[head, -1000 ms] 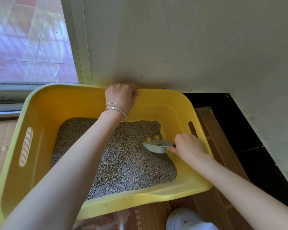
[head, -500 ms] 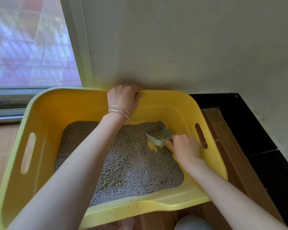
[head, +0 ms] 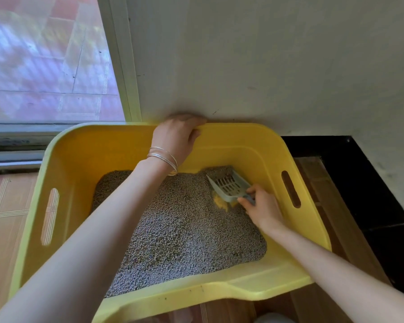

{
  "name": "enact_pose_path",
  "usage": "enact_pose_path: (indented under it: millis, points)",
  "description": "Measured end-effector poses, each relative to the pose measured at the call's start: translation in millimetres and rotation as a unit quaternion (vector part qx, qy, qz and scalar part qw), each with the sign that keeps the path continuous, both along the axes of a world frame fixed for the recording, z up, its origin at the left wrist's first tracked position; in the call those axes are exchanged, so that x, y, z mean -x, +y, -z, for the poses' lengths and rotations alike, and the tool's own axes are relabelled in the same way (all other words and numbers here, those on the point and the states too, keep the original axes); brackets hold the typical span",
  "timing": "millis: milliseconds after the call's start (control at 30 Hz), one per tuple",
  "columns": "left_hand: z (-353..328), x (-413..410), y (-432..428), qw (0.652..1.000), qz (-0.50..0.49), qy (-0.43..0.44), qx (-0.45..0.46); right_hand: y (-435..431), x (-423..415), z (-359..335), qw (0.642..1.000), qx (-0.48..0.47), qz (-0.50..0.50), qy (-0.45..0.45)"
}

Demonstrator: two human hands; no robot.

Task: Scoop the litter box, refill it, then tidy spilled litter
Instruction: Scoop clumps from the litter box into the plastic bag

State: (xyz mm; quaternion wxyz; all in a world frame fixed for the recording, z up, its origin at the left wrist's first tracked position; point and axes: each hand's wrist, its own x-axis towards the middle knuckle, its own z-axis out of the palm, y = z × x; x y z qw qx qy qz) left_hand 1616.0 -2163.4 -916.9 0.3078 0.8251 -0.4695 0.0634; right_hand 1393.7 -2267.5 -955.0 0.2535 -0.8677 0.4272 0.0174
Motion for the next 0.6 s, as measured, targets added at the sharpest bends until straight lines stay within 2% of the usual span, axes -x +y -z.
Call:
enact_pose_path:
  millis: [67, 167, 433, 600]
  points:
    - [0.4, -1.2, 9.1, 0.999, 0.037, -0.013, 0.027, -1.0, 1.6, -0.5, 1.0, 0.001, -0.007, -0.009]
    - [-1.7, -0.8, 27.4, 0.997, 0.046, -0.053, 0.021, -1.0, 1.6, -6.0, 0.999, -0.007, -0.028, -0.025]
    - [-13.9, 4.6, 100.9, 0.985, 0.004, -0.134, -0.112, -0.8, 0.1, -40.9, 0.981, 0.024, -0.192, 0.005]
    - [-14.6, 25.2, 160.2, 0.974, -0.01, -0.147, -0.175, 2.2, 3.1, -65.9, 0.958, 0.12, -0.256, 0.037]
